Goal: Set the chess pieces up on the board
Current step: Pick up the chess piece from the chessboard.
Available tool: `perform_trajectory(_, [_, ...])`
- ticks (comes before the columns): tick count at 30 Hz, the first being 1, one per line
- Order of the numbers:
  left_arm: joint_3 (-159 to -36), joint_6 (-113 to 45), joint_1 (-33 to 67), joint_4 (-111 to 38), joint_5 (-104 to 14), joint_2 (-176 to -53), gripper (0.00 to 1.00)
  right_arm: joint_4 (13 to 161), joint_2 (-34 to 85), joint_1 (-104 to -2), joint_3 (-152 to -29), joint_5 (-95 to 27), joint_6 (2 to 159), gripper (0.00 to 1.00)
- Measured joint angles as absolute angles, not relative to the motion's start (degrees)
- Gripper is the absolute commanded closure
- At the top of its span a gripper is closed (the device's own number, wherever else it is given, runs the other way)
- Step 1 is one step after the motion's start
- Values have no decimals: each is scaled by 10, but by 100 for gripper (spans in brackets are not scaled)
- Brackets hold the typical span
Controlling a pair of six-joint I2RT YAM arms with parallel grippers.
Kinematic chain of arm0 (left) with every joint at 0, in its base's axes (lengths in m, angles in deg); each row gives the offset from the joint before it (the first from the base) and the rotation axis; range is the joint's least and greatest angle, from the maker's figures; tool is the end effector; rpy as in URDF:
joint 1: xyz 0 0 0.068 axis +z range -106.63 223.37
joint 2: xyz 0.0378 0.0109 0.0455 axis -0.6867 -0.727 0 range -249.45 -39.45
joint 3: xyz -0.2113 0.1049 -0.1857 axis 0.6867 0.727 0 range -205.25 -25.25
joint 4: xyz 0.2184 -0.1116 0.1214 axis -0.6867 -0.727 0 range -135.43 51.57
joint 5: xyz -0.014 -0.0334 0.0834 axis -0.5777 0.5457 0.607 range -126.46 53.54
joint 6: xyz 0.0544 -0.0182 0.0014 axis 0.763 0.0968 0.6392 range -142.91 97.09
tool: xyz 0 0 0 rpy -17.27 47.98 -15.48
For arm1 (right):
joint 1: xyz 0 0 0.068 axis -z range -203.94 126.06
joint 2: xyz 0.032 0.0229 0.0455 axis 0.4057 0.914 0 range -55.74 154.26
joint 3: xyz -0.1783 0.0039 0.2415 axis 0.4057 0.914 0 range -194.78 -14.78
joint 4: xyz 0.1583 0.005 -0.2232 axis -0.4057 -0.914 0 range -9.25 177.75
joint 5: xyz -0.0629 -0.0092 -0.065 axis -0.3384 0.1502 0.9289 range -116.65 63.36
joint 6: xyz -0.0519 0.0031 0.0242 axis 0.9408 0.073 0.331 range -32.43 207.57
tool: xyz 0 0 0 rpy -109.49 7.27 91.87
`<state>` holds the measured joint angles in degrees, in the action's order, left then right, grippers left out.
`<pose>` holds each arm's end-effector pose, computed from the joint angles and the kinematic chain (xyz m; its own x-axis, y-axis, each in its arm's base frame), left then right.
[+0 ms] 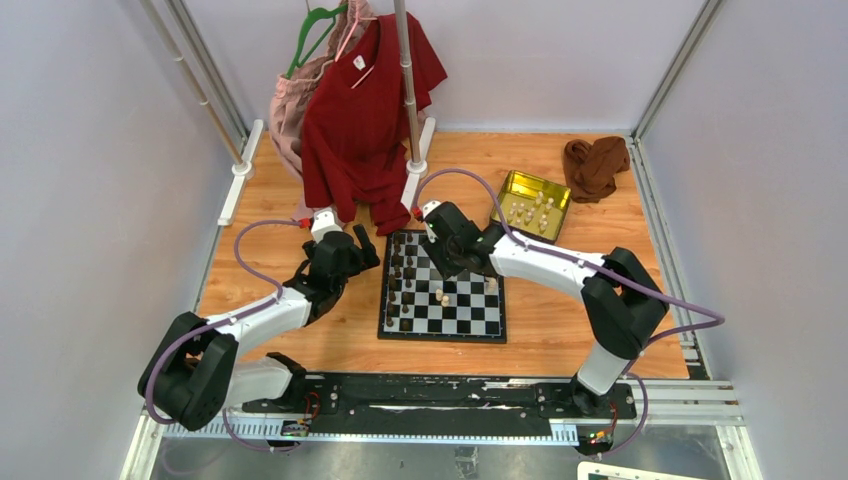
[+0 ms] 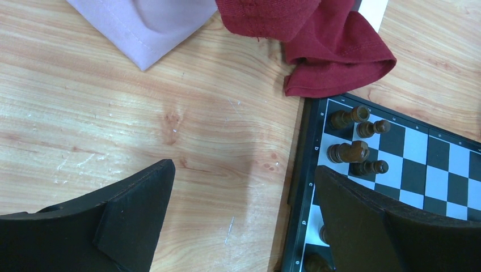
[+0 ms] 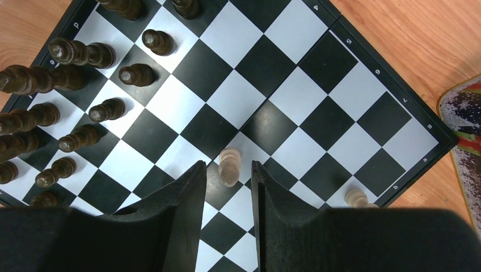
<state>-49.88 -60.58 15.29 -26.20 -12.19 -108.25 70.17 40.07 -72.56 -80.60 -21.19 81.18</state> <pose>0.2155 -0.0961 0.1904 -0.4436 -0.3948 -0.8046 -0.1892 0.9188 -0.3465 0.2542 0.2827 0.2428 -0.5633 -0.4718 -0.6783 -0.6459 0.7634 0.0054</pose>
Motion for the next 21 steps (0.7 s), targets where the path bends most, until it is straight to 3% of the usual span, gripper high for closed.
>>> perform_trajectory(10, [-499,-606,153,-262,-122,-1083,0,702,416,-726,-806,-213,811,66])
perform_trajectory(12, [-499,-606,153,-262,-122,-1083,0,703,418,-726,-805,-213,811,71])
perform_trajectory(17, [-499,-606,153,-261,-122,-1083,0,705,420,-726,-802,-213,807,95])
perform_trajectory(21, [-499,-606,153,-261,-122,-1083,0,706,420,-726,-802,-212,806,100])
